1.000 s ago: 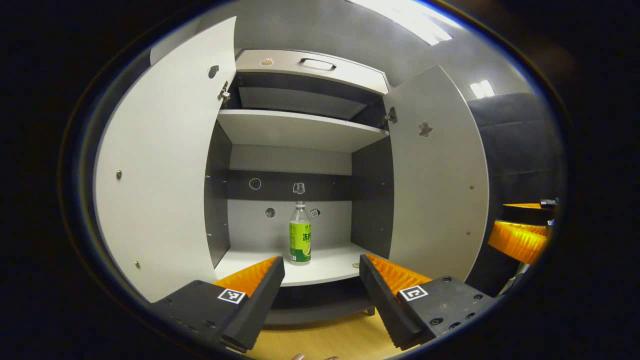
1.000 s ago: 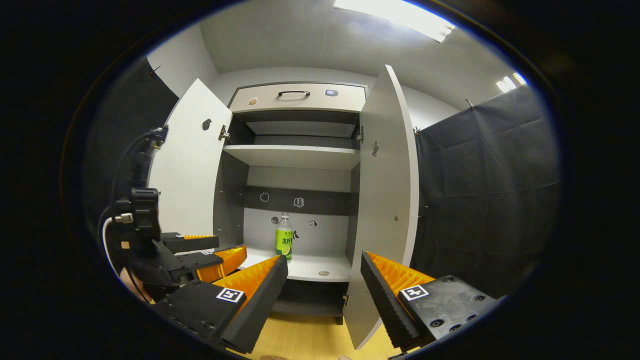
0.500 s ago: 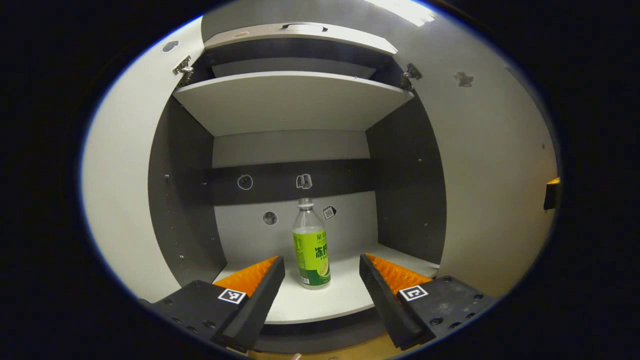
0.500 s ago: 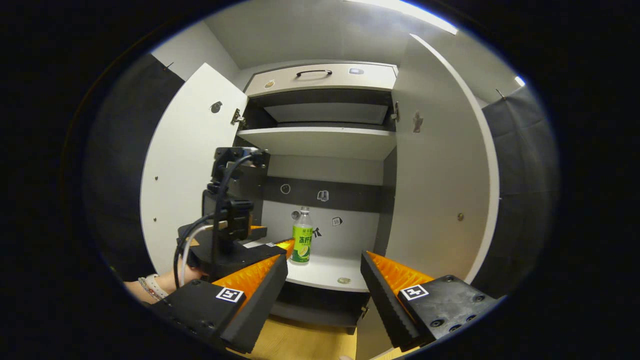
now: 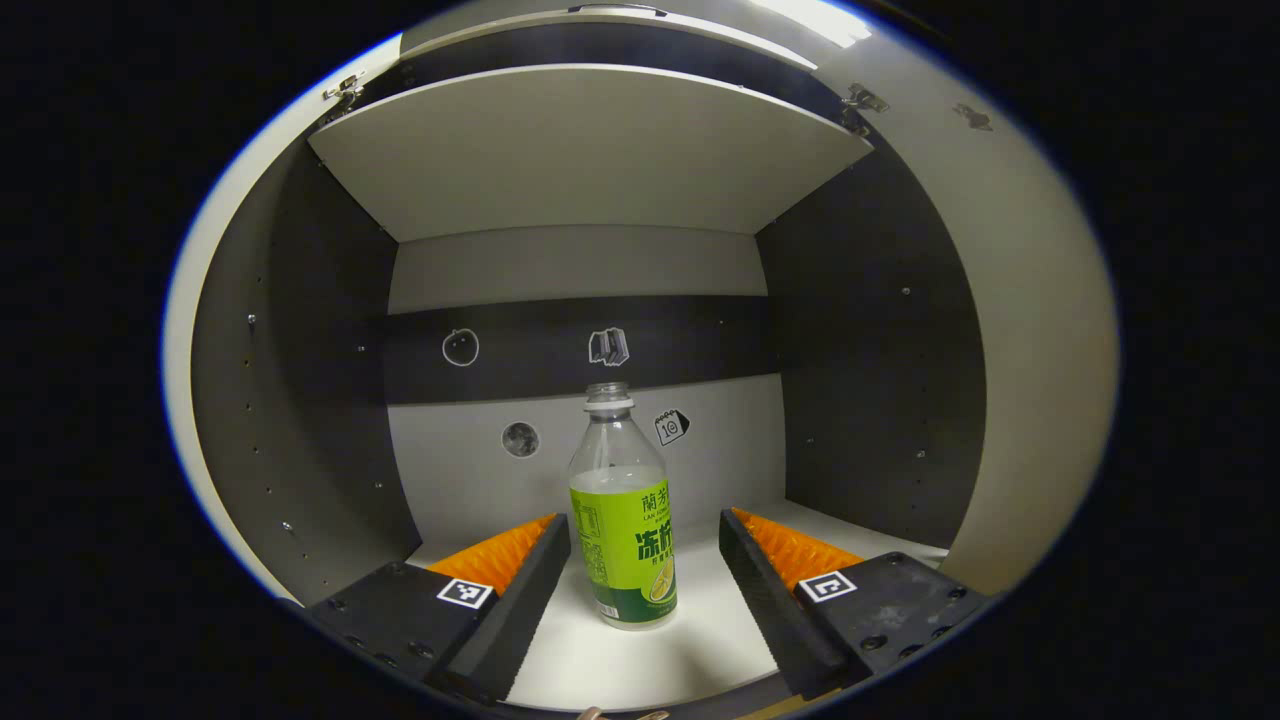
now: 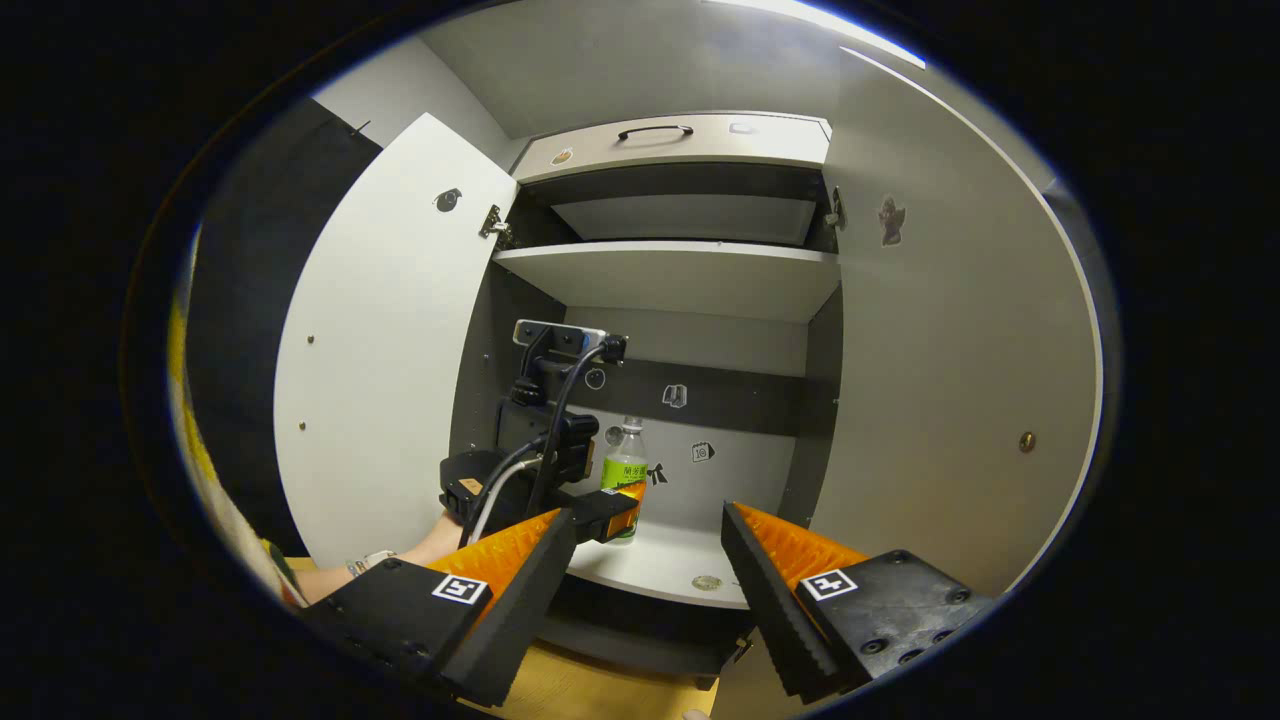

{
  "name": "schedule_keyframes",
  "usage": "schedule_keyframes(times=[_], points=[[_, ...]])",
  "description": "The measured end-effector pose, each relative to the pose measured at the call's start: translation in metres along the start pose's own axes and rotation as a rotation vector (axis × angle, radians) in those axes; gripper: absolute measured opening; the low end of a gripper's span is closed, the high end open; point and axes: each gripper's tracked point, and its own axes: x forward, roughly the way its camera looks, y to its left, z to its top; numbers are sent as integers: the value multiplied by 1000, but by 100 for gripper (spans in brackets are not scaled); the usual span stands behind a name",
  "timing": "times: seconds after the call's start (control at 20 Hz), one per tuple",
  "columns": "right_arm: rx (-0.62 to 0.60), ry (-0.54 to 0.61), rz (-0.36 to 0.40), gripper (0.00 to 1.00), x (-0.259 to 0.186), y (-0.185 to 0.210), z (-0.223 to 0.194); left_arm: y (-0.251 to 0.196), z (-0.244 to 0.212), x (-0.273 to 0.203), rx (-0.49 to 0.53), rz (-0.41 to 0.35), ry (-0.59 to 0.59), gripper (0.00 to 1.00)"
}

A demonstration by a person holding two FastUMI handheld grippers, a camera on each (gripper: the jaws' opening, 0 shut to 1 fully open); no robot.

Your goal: Grasp the bottle in the cabinet with the left hand and place it on the coaster, then close the right door with the right hand and the left door with the left hand.

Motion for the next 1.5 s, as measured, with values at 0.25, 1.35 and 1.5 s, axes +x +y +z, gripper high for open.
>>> schedule_keyframes(times=[0.25, 1.35, 1.5], points=[[-3, 19, 26, 98, 12, -3, -10, 2, -12, 26, -1, 14, 12, 95], [31, 26, 3, 97, 0, -8, -8, 3, 13, -24, -39, -12, -36, 80], [49, 34, -21, 98, -17, -4, -6, -9, 14, -59, -32, -54, -31, 78]])
